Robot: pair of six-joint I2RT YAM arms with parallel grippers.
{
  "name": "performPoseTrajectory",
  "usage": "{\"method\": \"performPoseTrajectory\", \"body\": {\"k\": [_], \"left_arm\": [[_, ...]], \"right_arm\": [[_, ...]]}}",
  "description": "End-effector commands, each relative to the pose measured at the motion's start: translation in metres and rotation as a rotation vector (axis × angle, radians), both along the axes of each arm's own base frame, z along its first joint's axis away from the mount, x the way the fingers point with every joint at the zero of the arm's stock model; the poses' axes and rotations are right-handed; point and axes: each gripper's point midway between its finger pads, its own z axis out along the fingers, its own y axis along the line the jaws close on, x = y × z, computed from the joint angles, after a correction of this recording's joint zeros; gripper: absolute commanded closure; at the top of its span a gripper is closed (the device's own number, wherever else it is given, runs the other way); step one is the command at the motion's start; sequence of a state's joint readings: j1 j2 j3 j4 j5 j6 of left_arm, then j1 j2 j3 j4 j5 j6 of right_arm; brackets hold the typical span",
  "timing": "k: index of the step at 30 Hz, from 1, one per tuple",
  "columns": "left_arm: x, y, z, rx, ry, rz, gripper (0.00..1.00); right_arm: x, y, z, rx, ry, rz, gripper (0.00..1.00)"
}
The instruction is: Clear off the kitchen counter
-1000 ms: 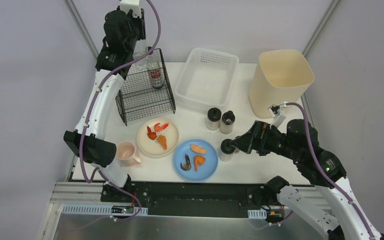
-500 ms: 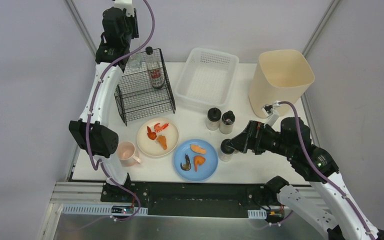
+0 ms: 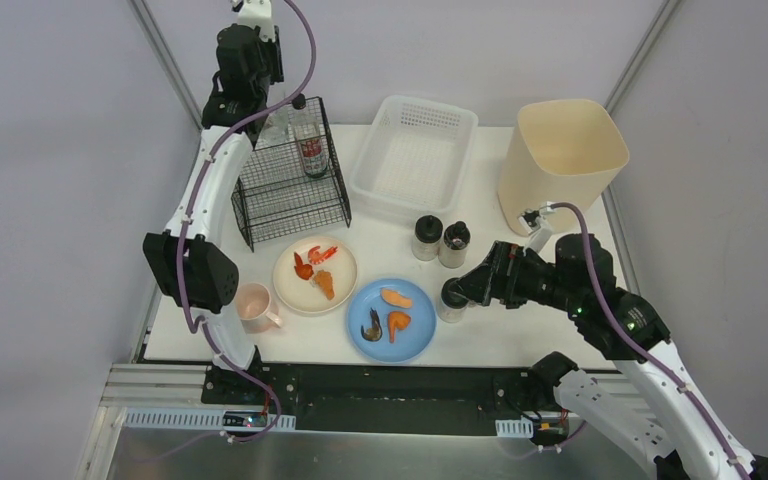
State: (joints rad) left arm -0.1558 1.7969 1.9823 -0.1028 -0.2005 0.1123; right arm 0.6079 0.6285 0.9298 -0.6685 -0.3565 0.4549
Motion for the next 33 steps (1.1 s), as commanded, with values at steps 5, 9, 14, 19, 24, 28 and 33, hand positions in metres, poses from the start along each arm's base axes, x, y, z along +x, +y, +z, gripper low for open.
{"method": "performPoseTrajectory", "body": {"k": [5, 9, 14, 19, 24, 28, 33], "left_arm": [[-0.002, 0.018, 0.030, -0.056, -0.159, 0.072, 1.00], [-0.002, 0.023, 0.013, -0.054, -0.141, 0.088, 1.00], [-0.004, 0.024, -0.008, -0.079, -0.130, 0.078, 1.00], [-0.006, 0.024, -0.010, -0.097, -0.133, 0.077, 1.00], [-0.008, 0.016, -0.020, -0.139, -0.117, 0.047, 1.00], [-0.009, 0.016, -0.031, -0.178, -0.110, 0.051, 1.00], [-0.008, 0.018, -0.046, -0.178, -0.086, 0.067, 1.00]], "right_arm": [[0.003, 0.004, 0.001, 0.005, -0.030, 0.020, 0.01], [0.005, 0.004, -0.005, -0.008, -0.019, 0.015, 0.01], [0.005, 0.005, -0.006, -0.010, -0.016, 0.020, 0.01], [0.006, 0.006, -0.010, -0.019, -0.001, 0.024, 0.01], [0.007, 0.008, -0.011, -0.016, -0.003, 0.024, 0.01], [0.008, 0.010, -0.011, -0.012, 0.002, 0.032, 0.01], [0.008, 0.010, -0.011, -0.013, 0.000, 0.034, 0.01]]}}
